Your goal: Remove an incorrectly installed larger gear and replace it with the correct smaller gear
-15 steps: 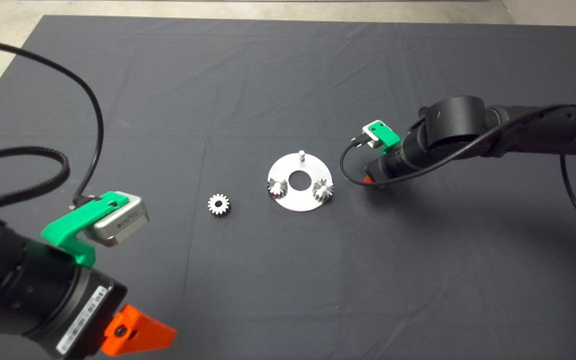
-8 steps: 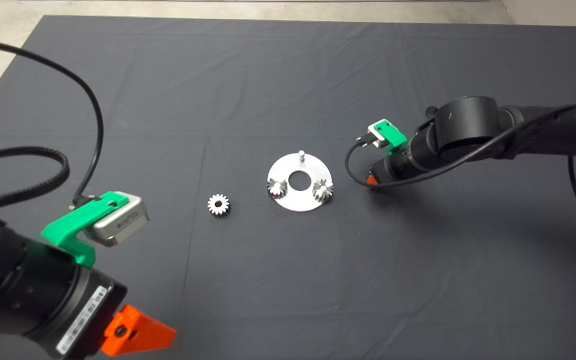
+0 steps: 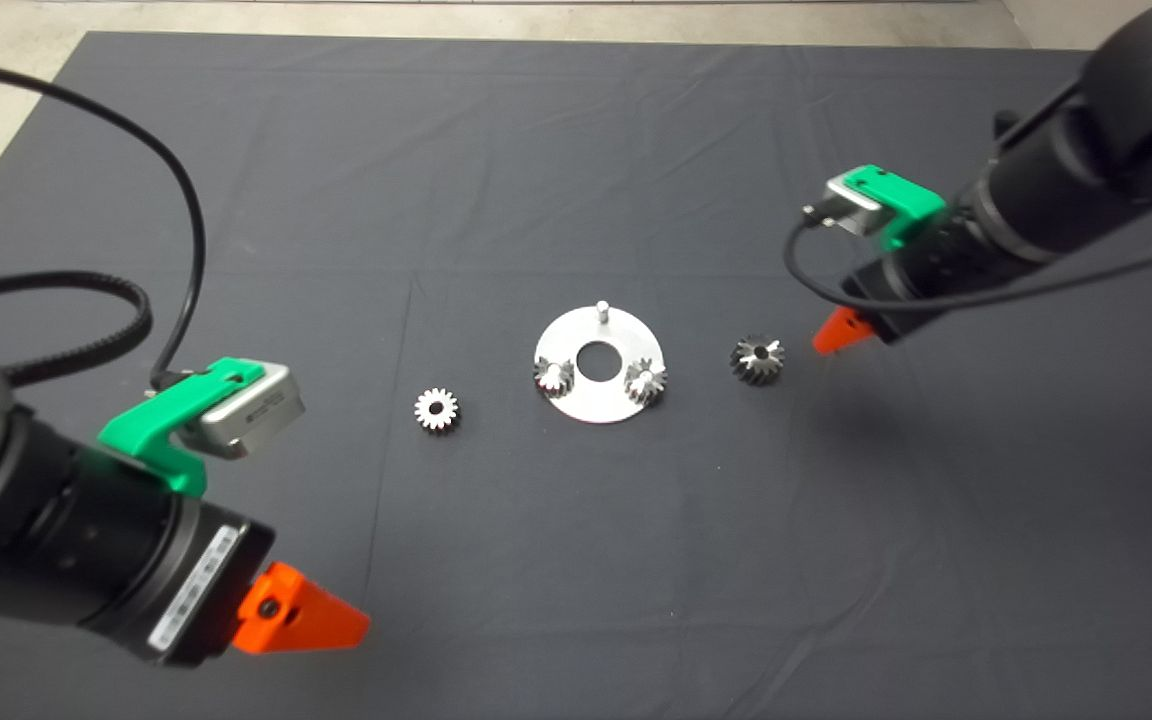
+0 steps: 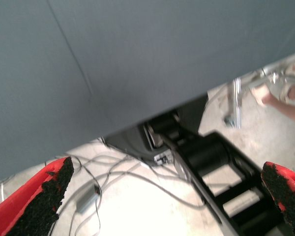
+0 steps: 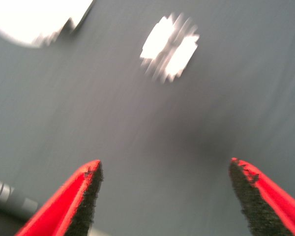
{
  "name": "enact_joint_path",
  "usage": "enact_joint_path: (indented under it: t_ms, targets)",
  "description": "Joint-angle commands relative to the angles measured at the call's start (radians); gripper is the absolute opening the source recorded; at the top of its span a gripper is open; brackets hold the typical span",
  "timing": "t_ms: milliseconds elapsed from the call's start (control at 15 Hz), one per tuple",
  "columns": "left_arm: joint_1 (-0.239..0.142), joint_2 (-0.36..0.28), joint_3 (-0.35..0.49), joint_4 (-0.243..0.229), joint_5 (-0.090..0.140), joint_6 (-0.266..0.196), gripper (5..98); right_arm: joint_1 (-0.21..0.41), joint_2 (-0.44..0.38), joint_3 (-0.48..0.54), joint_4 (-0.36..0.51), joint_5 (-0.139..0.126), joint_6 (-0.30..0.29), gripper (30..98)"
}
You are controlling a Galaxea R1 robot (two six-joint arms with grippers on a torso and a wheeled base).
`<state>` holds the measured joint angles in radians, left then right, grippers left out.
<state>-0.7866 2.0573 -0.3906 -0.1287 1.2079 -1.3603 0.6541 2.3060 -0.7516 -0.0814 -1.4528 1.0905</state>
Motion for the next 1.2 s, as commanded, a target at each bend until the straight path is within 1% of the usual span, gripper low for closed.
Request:
enact_joint_path:
  t_ms: [0, 67, 133, 200, 267, 333, 400, 467, 533, 600, 667, 733, 800, 867, 933, 1000, 1067, 1133]
  targets:
    - [0.016, 0.100, -0.028, 0.171, 0.150, -0.116, 98.1, 0.145, -0.106, 0.271, 0.190, -0.001, 0.085, 70.8]
    - [0.037, 0.127, -0.028, 0.198, 0.201, -0.146, 98.1, 0.145, -0.144, 0.302, 0.197, -0.003, 0.112, 72.0]
    - [0.052, 0.136, -0.025, 0.233, 0.220, -0.172, 98.1, 0.146, -0.177, 0.326, 0.203, -0.003, 0.117, 72.0]
    - [0.073, 0.137, -0.029, 0.269, 0.219, -0.198, 98.1, 0.148, -0.184, 0.330, 0.216, -0.003, 0.118, 74.1]
    - [0.103, 0.147, -0.035, 0.308, 0.219, -0.213, 98.1, 0.152, -0.193, 0.328, 0.233, -0.003, 0.124, 77.1]
    - [0.139, 0.175, -0.050, 0.341, 0.219, -0.217, 98.1, 0.153, -0.197, 0.328, 0.235, -0.003, 0.128, 78.1]
    - [0.174, 0.210, -0.060, 0.364, 0.220, -0.226, 98.1, 0.153, -0.197, 0.333, 0.236, -0.001, 0.128, 78.6]
    - [0.204, 0.250, -0.069, 0.384, 0.220, -0.239, 98.1, 0.154, -0.199, 0.335, 0.235, -0.001, 0.139, 81.8]
    - [0.241, 0.284, -0.086, 0.420, 0.221, -0.253, 98.1, 0.154, -0.201, 0.335, 0.233, -0.001, 0.164, 82.5]
    - [0.284, 0.306, -0.100, 0.457, 0.219, -0.261, 98.1, 0.154, -0.201, 0.336, 0.232, -0.001, 0.172, 82.5]
    - [0.305, 0.324, -0.110, 0.496, 0.219, -0.261, 98.1, 0.157, -0.197, 0.348, 0.232, -0.001, 0.172, 82.5]
    - [0.308, 0.334, -0.122, 0.518, 0.219, -0.264, 98.1, 0.170, -0.202, 0.347, 0.232, -0.001, 0.175, 83.8]
    - [0.308, 0.356, -0.133, 0.533, 0.217, -0.266, 98.1, 0.185, -0.202, 0.349, 0.233, -0.001, 0.177, 86.9]
    - [0.311, 0.393, -0.153, 0.552, 0.217, -0.267, 98.1, 0.185, -0.201, 0.350, 0.233, -0.001, 0.177, 88.2]
    - [0.314, 0.423, -0.182, 0.581, 0.220, -0.266, 98.1, 0.187, -0.202, 0.349, 0.233, -0.001, 0.177, 90.7]
    - [0.323, 0.443, -0.206, 0.618, 0.222, -0.264, 98.1, 0.187, -0.203, 0.348, 0.233, -0.001, 0.177, 91.9]
    - [0.343, 0.449, -0.228, 0.660, 0.222, -0.257, 98.1, 0.187, -0.198, 0.350, 0.232, -0.001, 0.175, 92.3]
    - [0.364, 0.449, -0.260, 0.695, 0.223, -0.252, 98.1, 0.187, -0.198, 0.350, 0.232, -0.001, 0.175, 95.2]
